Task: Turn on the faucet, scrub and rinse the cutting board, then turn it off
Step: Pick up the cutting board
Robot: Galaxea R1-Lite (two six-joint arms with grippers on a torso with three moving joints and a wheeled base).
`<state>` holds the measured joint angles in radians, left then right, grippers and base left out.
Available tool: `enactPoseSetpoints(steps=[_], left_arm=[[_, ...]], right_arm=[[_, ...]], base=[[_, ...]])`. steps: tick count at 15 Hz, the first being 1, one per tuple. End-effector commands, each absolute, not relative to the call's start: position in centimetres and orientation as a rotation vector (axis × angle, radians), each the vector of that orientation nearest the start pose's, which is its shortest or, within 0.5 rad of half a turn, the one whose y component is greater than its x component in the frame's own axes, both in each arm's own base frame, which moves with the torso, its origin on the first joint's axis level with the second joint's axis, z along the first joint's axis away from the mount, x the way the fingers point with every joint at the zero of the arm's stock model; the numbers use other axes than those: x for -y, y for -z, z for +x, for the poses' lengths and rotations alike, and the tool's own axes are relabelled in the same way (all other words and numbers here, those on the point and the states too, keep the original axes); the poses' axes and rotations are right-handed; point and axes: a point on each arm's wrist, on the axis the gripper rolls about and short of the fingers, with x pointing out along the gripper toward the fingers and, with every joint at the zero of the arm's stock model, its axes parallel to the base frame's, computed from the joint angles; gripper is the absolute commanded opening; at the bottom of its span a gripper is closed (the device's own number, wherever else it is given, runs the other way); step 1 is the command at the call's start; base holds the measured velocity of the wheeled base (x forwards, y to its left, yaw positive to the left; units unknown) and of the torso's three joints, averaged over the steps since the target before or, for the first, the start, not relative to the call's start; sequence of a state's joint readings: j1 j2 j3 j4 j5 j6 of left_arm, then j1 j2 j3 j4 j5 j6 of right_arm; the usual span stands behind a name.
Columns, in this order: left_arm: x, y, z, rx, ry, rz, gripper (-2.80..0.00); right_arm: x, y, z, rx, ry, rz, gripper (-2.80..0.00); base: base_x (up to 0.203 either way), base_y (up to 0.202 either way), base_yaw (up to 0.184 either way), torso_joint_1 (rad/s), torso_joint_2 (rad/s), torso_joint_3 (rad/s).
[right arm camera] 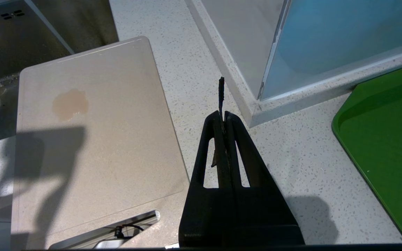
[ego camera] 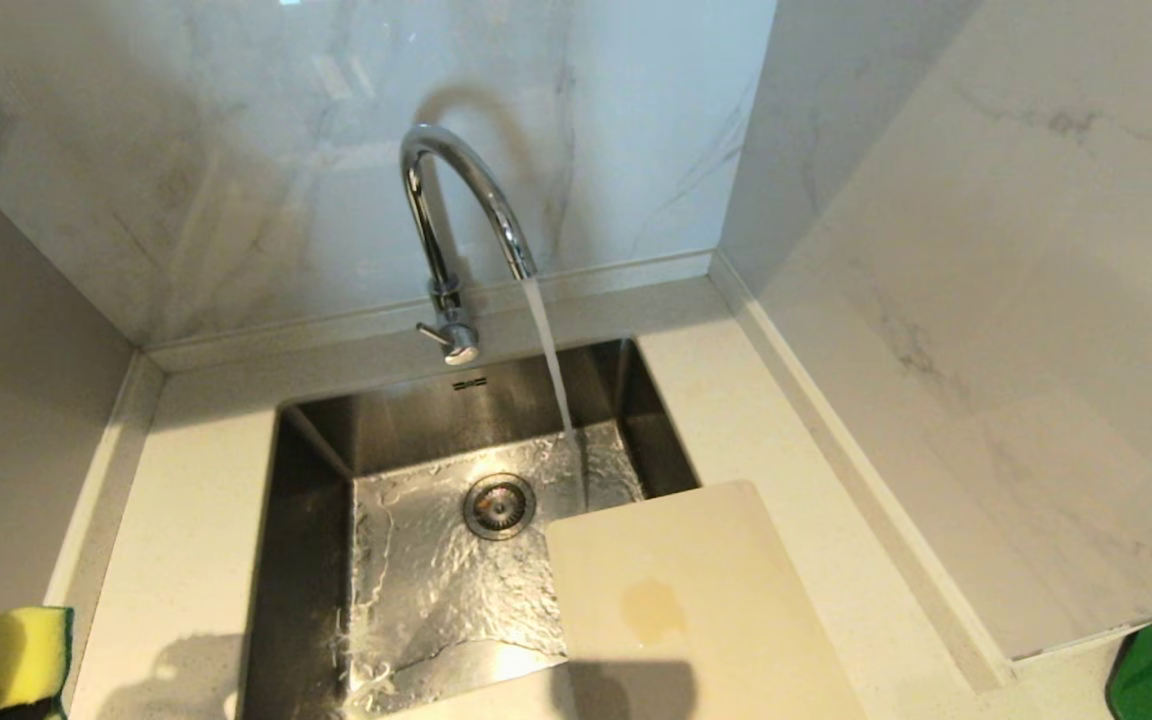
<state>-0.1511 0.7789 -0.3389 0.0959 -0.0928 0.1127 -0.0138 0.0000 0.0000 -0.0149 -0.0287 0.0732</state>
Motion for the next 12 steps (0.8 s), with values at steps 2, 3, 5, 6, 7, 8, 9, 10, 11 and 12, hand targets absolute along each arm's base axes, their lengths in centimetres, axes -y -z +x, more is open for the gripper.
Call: enactPoseSetpoints(steps=[2,3,5,6,7,8,9,10,11,12], left_arm=[[0.8,-12.4,3.8,-0.444,0.260,0.115,-2.80],[0.7,-11.7,3.3,-0.418,0.255,0.113,-2.80],[0.5,-10.3,2.6,-0.395,0.228,0.108,-2.80],[0.5,-9.6,2.4,-0.392,0.212,0.105,-2.80],[0.4,-9.0,2.3,-0.383,0.195,0.102,-2.80],[0.3,-8.9,2.1,-0.367,0.174,0.095,-2.80],[0.3,-8.8,2.1,-0.369,0.167,0.094,-2.80],[0.3,-8.8,2.1,-0.374,0.155,0.091,-2.80],[0.3,-8.8,2.0,-0.373,0.138,0.087,-2.80],[0.2,-8.8,2.0,-0.370,0.119,0.083,-2.80]], right_arm=[[0.0,-7.7,-2.3,0.017,0.042,0.074,-2.80],[0.0,-7.7,-2.3,0.017,0.042,0.074,-2.80],[0.0,-7.7,-2.3,0.017,0.042,0.074,-2.80],[0.0,-7.7,-2.3,0.017,0.042,0.074,-2.80],[0.0,-7.7,-2.3,0.017,0.042,0.074,-2.80],[0.0,-7.7,-2.3,0.017,0.042,0.074,-2.80],[0.0,-7.7,-2.3,0.017,0.042,0.074,-2.80],[0.0,-7.7,-2.3,0.017,0.042,0.075,-2.80],[0.0,-7.7,-2.3,0.017,0.042,0.074,-2.80],[0.0,-7.7,-2.3,0.017,0.042,0.074,-2.80]], base=[[0.000,0.000,0.000,0.000,0.00,0.000],[0.000,0.000,0.000,0.000,0.00,0.000],[0.000,0.000,0.000,0.000,0.00,0.000],[0.000,0.000,0.000,0.000,0.00,0.000],[0.000,0.000,0.000,0.000,0.00,0.000],[0.000,0.000,0.000,0.000,0.00,0.000],[0.000,0.000,0.000,0.000,0.00,0.000],[0.000,0.000,0.000,0.000,0.00,0.000],[0.000,0.000,0.000,0.000,0.00,0.000],[0.000,0.000,0.000,0.000,0.00,0.000]])
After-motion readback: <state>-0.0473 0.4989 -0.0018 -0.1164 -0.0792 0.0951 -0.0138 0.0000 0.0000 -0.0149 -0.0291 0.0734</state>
